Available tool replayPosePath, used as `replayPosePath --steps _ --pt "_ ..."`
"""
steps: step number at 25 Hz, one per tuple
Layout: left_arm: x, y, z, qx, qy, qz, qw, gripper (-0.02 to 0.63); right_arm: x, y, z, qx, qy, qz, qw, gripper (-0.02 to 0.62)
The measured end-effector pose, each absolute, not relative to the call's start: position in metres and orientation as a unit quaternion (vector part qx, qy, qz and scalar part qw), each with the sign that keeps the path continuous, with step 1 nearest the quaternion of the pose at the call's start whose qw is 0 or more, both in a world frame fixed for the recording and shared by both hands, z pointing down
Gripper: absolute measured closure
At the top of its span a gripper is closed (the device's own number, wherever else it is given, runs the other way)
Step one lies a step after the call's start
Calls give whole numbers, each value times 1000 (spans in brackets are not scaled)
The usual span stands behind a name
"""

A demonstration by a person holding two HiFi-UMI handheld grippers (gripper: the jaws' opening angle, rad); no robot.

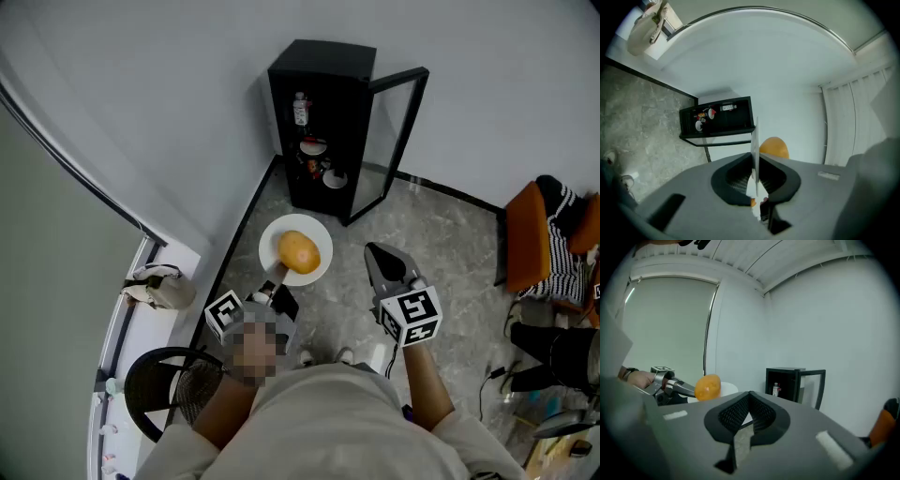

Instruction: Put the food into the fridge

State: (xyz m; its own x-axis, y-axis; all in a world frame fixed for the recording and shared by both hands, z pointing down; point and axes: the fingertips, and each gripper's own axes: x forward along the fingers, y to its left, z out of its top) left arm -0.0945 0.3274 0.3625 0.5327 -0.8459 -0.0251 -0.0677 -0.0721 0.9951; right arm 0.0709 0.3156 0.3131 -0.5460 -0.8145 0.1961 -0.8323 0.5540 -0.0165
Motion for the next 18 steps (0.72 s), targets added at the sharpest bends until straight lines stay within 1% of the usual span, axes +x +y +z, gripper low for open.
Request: replayPosePath --steps 6,11,18 --pt "-95 329 366 649 -352 -335 585 595 76 318 307 474 -877 59 50 589" --pt "-94 329 365 643 -349 -342 590 595 75 318 300 474 -878 40 56 589" --pt "-80 330 371 633 -363 -342 591 595 96 313 304 475 -877 57 45 589"
